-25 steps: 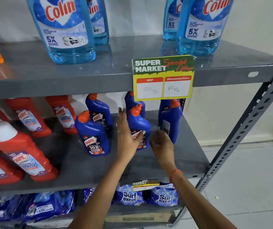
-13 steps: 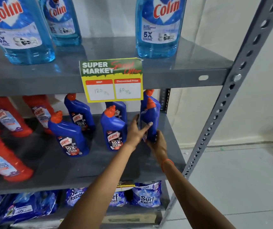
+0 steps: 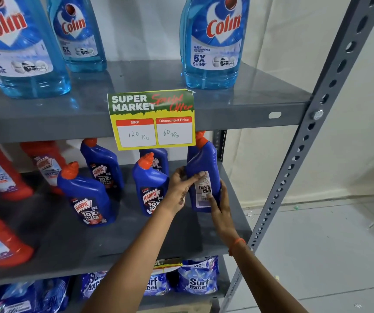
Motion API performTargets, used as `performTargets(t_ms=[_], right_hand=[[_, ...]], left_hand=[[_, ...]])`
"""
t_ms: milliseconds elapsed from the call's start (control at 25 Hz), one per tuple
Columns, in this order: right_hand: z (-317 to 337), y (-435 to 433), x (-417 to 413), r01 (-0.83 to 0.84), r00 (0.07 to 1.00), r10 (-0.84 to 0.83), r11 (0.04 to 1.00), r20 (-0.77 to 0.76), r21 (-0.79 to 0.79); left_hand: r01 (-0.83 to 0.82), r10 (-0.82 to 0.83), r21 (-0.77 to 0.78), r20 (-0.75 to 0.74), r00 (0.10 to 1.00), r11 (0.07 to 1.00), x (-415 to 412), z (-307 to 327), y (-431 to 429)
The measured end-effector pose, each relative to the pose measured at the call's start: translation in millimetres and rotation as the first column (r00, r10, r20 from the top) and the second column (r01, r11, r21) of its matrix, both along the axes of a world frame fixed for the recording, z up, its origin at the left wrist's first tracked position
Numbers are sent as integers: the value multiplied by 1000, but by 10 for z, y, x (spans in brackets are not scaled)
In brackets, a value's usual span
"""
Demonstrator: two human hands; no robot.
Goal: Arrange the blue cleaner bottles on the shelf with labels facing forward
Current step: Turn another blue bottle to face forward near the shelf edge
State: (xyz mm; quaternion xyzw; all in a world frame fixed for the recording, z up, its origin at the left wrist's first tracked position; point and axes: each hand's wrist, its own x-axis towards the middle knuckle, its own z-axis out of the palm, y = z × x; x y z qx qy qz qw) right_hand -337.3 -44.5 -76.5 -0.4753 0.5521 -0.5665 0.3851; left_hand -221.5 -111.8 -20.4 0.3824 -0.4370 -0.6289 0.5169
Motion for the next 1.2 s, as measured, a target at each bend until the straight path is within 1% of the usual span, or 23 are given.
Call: performTargets(t_ms=[40,80,120,160,200,240,280,320,360,400,440,480,520,560,640,680,720,800,880,920,1000,1080,1200], right_hand=[[-3,-13,-34,-2,1000,1,1000,-18,-3],[18,-19,-55,-1,999,1,1000,-34,-3],[32,-37,-70,4,997,-4,1000,-72,0],[66,-56,-58,20,990,-19,1000,-142,10],[118,-69,-10,40,971,-33,999,-235,27],[168,-73,63,62,944,-41,997,-328,54],[193,-80,143,100,917,-67,993,-393,65],[200,-79,214,149,901,-113,987,-418,54],[165,-88,237,182,899,-155,983,-409,28],[143,-87,227,192,911,-180,981,-371,-4],[109,-91,190,193,931,-194,981,-309,-35],[99,-92,143,192,951,-199,980,-235,-56],[115,-82,102,193,967,-202,979,-158,-68],[122,-73,69,189,977,-194,980,-84,-67],[95,-73,28,137,990,-136,989,28,-50],[72,-72,11,92,994,-89,995,61,-47],[68,-78,-3,50,994,-45,998,96,-50],[92,-117,-44,14,986,-7,999,167,-44],[129,-164,-108,26,982,-19,999,190,-31],[155,-193,-128,26,982,-21,999,186,-28],[183,-270,-132,23,987,-22,1000,156,-5],[232,-346,-123,27,991,-30,999,133,18],[250,-417,-129,25,991,-26,1000,129,16]], left_hand=[[-23,23,-4,55,998,1000,-12,70,1],[-58,64,-44,166,984,997,-30,132,-8],[-97,131,-127,300,945,987,-57,187,-9],[-134,223,-235,410,884,963,-94,218,-8],[-172,322,-331,479,816,928,-137,251,10],[-210,399,-389,508,763,897,-186,277,33],[-242,444,-413,513,734,878,-233,309,75],[-258,468,-430,508,723,865,-268,323,116],[-262,479,-446,494,725,856,-288,319,162],[-252,465,-445,474,747,859,-282,288,187],[-229,412,-413,434,801,881,-255,258,201],[-188,308,-341,343,887,921,-213,233,191],[-115,172,-254,217,961,960,-163,218,164],[-32,54,-186,117,992,982,-118,194,116],[127,-124,-104,35,992,986,-55,163,31],[182,-181,-71,23,983,981,-48,163,17],[202,-201,-48,38,979,978,-61,165,21],[163,-156,-51,125,980,985,-98,145,16],[91,-58,-146,215,975,985,-124,43,18],[65,-24,-179,220,975,982,-131,2,23],[1,33,-183,185,982,983,-129,-61,20],[-26,53,-177,147,988,984,-113,-88,30],[-28,58,-182,163,985,983,-106,-87,47]])
